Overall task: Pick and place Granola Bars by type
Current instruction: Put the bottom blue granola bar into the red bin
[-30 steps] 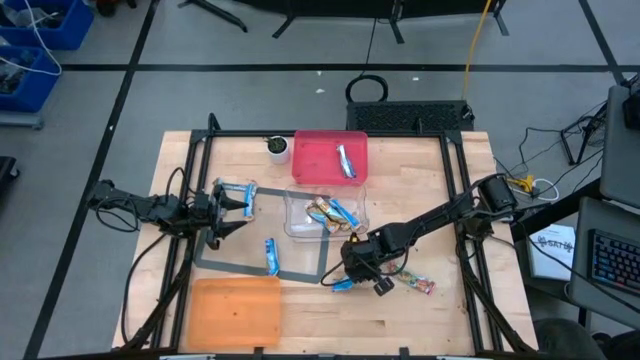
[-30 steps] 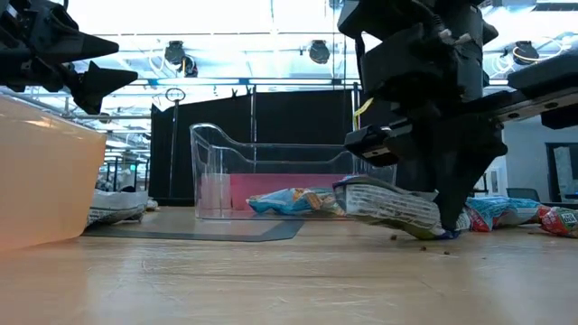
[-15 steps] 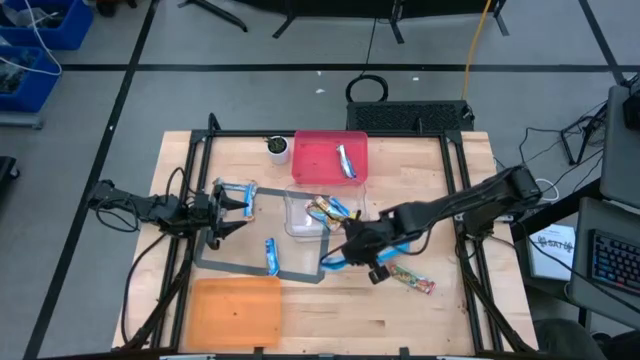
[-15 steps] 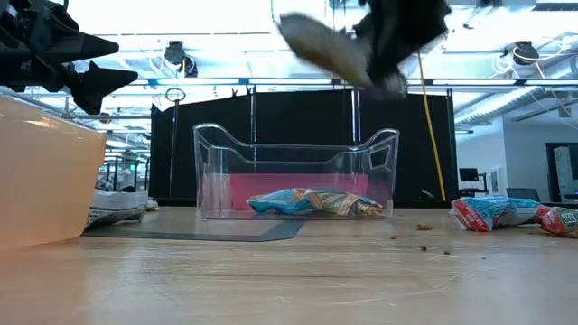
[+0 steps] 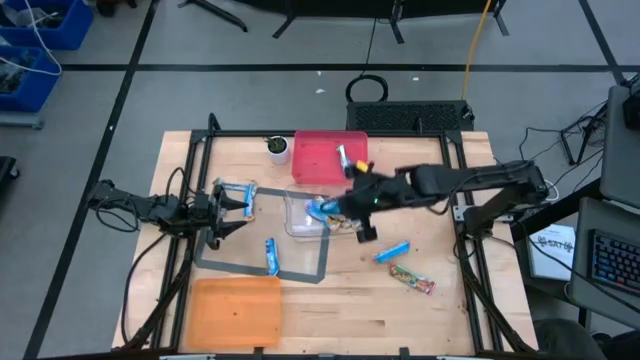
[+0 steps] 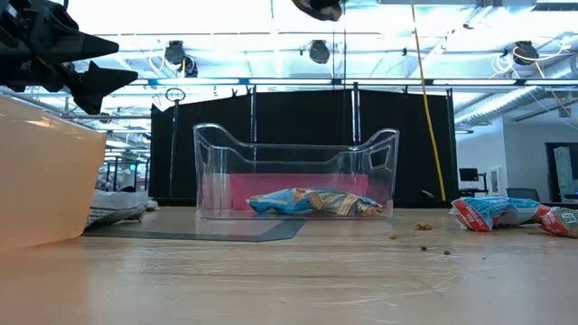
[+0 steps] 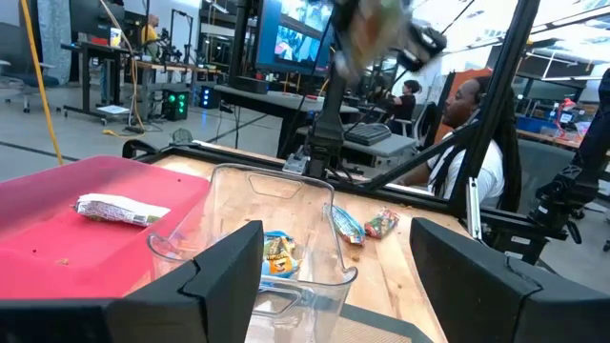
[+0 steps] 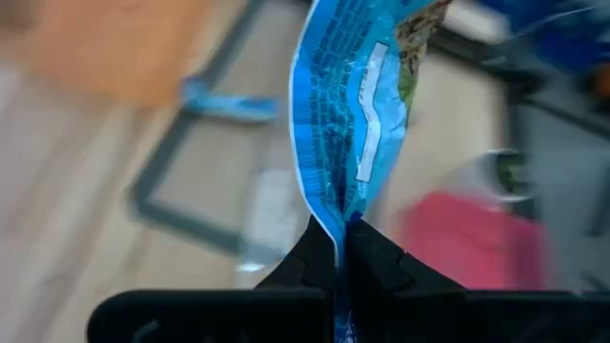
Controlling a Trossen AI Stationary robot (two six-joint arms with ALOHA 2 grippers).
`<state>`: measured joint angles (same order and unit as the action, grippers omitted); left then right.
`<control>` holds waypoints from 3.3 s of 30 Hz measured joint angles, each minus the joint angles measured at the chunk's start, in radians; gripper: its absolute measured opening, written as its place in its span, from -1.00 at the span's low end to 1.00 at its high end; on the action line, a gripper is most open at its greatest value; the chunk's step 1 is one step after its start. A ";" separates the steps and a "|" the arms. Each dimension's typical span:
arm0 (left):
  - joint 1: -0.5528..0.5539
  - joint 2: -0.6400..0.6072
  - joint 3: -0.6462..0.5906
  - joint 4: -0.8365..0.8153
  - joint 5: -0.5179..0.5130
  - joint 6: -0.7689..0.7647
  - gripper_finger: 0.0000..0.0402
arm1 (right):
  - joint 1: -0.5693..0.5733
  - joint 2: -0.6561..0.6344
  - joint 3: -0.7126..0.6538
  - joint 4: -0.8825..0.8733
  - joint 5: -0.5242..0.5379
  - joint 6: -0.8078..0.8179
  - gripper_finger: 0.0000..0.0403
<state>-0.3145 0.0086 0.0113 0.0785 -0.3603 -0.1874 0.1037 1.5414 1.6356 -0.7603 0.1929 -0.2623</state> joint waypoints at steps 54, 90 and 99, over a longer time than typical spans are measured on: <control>0.000 0.000 0.000 0.000 0.000 0.000 0.34 | -0.520 0.441 0.243 0.079 0.118 0.734 -1.00; 0.000 0.000 0.000 0.000 0.000 0.000 0.34 | -0.532 0.520 -0.100 0.257 -0.093 0.955 -1.00; 0.000 0.000 0.000 0.000 0.000 0.000 0.34 | -0.549 0.520 -0.099 0.254 -0.090 0.937 -1.00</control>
<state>-0.3147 0.0086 0.0113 0.0786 -0.3603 -0.1871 -0.4451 2.0609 1.5364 -0.5061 0.1024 0.6750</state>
